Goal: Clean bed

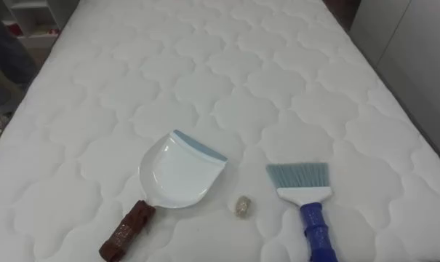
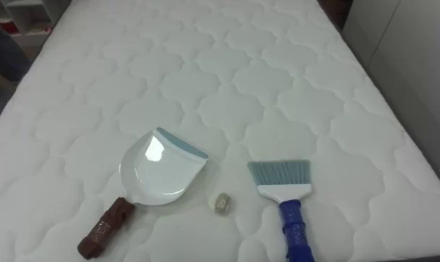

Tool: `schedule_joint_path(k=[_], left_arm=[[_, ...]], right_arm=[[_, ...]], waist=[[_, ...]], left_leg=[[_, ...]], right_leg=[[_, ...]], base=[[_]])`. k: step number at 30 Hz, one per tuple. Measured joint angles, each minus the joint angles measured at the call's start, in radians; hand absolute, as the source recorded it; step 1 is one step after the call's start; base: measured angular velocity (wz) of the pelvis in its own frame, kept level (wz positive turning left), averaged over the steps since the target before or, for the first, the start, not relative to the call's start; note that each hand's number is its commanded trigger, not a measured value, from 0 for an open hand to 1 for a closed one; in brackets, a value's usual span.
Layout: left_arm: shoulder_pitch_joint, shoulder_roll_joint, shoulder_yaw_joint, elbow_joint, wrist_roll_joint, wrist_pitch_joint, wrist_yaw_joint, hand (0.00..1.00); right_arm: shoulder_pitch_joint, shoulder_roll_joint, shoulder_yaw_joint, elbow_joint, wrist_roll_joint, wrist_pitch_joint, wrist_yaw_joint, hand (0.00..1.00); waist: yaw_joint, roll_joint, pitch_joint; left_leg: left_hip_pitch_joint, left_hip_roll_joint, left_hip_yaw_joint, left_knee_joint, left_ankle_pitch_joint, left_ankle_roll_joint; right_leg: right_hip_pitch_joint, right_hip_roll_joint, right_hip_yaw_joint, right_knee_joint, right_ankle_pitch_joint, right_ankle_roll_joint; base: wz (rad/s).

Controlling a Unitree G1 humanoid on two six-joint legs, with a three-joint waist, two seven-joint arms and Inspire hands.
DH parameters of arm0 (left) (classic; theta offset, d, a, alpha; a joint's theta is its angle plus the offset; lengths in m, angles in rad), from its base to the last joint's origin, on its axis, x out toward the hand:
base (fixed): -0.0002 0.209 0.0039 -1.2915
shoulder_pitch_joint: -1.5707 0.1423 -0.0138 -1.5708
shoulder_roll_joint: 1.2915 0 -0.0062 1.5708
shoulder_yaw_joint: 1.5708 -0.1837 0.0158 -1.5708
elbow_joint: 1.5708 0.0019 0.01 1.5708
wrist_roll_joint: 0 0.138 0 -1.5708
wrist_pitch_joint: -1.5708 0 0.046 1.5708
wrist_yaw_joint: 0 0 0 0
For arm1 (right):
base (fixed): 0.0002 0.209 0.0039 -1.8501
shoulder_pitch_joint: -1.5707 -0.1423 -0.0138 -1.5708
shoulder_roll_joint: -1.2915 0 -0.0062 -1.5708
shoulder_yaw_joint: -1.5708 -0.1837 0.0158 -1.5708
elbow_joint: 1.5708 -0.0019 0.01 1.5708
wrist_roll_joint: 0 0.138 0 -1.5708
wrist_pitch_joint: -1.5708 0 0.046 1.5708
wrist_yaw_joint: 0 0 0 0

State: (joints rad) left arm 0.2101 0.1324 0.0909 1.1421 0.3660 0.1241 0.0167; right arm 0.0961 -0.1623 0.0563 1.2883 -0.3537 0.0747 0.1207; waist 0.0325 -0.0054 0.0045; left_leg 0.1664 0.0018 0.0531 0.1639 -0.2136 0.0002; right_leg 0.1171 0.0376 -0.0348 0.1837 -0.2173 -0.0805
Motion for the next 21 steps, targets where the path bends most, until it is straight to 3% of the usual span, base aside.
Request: schedule_joint_path(k=[14, 21], left_arm=[[-0.002, 0.000, 0.002, -0.010, 0.001, 0.000, 0.063, 0.00], [-0.005, 0.001, 0.003, -0.023, 0.000, -0.015, 0.175, 0.00]], right_arm=[[0.000, -0.004, 0.000, -0.009, 0.000, 0.000, -0.014, 0.00], [-0.001, -0.009, 0.002, -0.014, 0.048, -0.012, -0.045, 0.00]], waist=[[-0.003, 0.003, -0.0006], [-0.002, -0.007, -0.0020]], left_leg=[[-0.010, 0.000, -0.001, 0.000, 0.000, 0.000], [-0.024, -0.001, -0.002, 0.000, 0.000, 0.000]], right_leg=[[0.000, -0.002, -0.021, 0.001, 0.000, 0.000], [-0.019, -0.001, -0.022, 0.002, 0.000, -0.001]], base=[[0.04], [0.00]])
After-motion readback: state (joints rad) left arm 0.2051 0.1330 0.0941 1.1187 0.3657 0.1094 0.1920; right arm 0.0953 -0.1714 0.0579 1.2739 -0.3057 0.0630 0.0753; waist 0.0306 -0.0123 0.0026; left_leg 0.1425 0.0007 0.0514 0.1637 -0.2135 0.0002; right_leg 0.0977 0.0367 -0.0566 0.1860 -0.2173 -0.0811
